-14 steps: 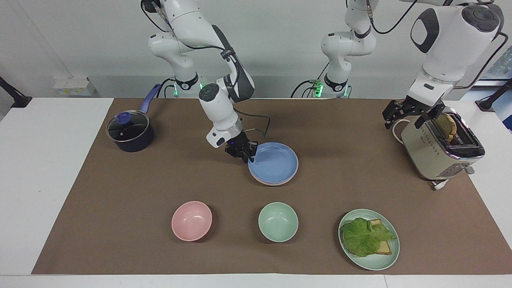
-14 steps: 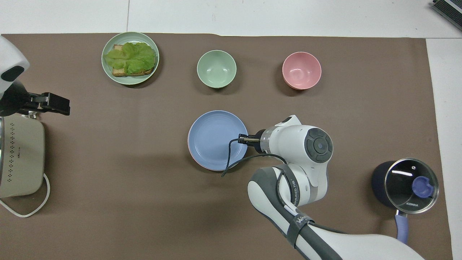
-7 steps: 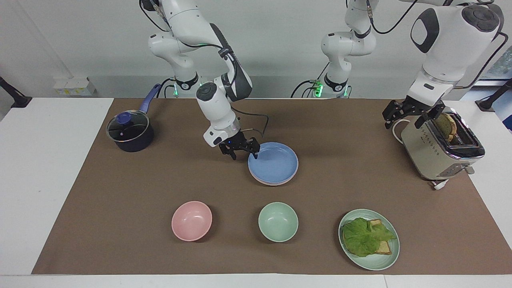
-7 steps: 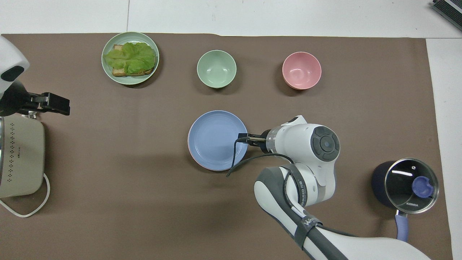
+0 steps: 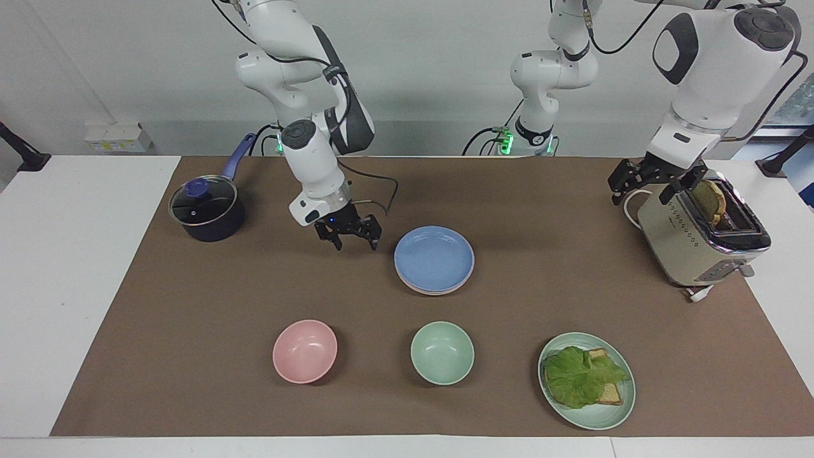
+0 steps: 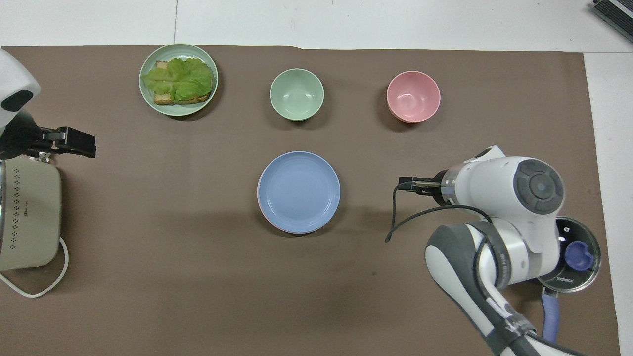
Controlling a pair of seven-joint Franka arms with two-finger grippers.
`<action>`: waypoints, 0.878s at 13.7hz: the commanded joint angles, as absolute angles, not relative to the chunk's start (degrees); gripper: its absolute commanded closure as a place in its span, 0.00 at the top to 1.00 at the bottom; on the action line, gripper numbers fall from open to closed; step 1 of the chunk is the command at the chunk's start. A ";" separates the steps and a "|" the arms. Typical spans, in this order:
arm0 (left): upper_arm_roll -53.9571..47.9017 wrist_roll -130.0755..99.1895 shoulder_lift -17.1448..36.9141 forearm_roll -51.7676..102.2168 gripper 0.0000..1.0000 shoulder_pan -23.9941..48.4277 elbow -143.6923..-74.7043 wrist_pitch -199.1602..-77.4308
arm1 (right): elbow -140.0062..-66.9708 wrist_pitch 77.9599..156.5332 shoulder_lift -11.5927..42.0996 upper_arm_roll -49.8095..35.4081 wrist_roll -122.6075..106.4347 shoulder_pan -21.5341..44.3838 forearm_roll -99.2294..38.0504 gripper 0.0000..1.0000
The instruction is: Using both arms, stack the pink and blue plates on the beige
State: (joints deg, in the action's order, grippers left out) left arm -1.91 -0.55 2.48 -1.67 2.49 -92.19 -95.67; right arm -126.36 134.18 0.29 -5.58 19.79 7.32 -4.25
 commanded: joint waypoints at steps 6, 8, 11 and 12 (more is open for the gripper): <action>-2.29 -0.97 2.02 -2.29 1.00 1.85 -91.93 -94.66 | -104.53 110.51 1.66 -6.42 11.43 -2.19 1.14 1.00; -2.29 -0.97 2.02 -2.29 1.00 1.85 -91.93 -94.66 | -98.99 105.32 1.76 -6.33 10.29 -3.24 1.32 1.00; -2.29 -0.88 2.02 -2.29 1.00 1.85 -91.93 -94.57 | -91.43 97.50 1.76 -6.33 10.20 -4.48 1.58 1.00; -2.29 -0.97 2.02 -2.29 1.00 1.85 -91.93 -94.66 | -89.49 93.99 1.84 -6.42 10.20 -4.66 1.58 1.00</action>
State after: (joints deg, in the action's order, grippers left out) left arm -1.91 -0.55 2.47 -1.67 2.49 -92.19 -95.67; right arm -95.64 99.87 -0.14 -5.53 11.05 -3.46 0.05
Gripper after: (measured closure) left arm 0.000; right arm 0.000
